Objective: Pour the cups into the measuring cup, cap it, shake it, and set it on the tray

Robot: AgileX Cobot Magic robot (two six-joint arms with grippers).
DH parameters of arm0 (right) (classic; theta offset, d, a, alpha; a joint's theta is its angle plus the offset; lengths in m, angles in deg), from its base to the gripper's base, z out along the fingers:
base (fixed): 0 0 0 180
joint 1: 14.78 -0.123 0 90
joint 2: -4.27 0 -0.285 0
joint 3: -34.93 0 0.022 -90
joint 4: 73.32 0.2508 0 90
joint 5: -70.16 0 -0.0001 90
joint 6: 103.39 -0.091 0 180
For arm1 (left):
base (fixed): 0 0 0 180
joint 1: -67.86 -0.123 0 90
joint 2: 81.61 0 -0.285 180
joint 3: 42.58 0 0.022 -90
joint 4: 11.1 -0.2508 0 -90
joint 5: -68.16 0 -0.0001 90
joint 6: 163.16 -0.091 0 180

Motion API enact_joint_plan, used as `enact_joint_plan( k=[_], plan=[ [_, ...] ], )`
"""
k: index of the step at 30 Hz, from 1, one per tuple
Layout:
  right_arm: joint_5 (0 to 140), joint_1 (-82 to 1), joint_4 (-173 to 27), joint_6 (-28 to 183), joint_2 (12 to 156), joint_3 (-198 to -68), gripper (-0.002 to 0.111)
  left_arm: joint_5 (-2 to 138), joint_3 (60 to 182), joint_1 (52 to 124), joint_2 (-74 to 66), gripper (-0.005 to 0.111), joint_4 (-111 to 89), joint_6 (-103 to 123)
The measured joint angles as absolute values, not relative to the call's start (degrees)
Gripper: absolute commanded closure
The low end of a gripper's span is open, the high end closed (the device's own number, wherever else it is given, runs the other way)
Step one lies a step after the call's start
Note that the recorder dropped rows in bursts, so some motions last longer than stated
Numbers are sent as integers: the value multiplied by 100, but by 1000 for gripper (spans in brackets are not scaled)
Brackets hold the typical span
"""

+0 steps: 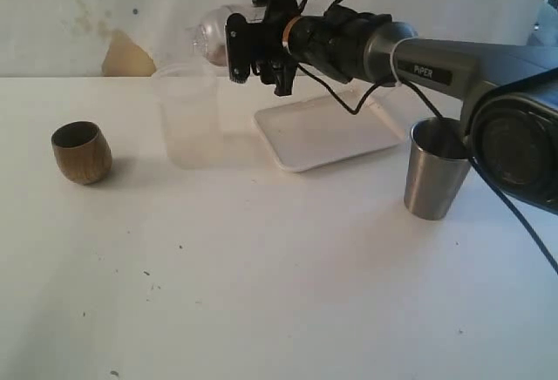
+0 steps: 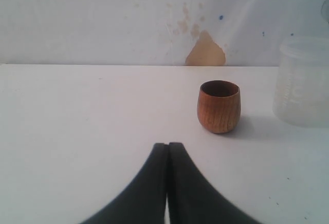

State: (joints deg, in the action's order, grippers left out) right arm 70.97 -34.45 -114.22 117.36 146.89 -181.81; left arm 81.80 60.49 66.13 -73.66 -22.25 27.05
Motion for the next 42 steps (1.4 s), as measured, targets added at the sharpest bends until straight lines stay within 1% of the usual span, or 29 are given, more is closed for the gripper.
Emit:
enact_joint_plan(
  k=[20, 42],
  plan=[
    [6585, -3445, -11444, 13007, 14735, -18184, 108, 8180, 6049, 6613, -7366, 107, -2225, 2705],
    [6186, -3435, -11434, 13452, 14735, -18184, 108, 8180, 6049, 6613, -7366, 107, -2225, 2705]
  ],
)
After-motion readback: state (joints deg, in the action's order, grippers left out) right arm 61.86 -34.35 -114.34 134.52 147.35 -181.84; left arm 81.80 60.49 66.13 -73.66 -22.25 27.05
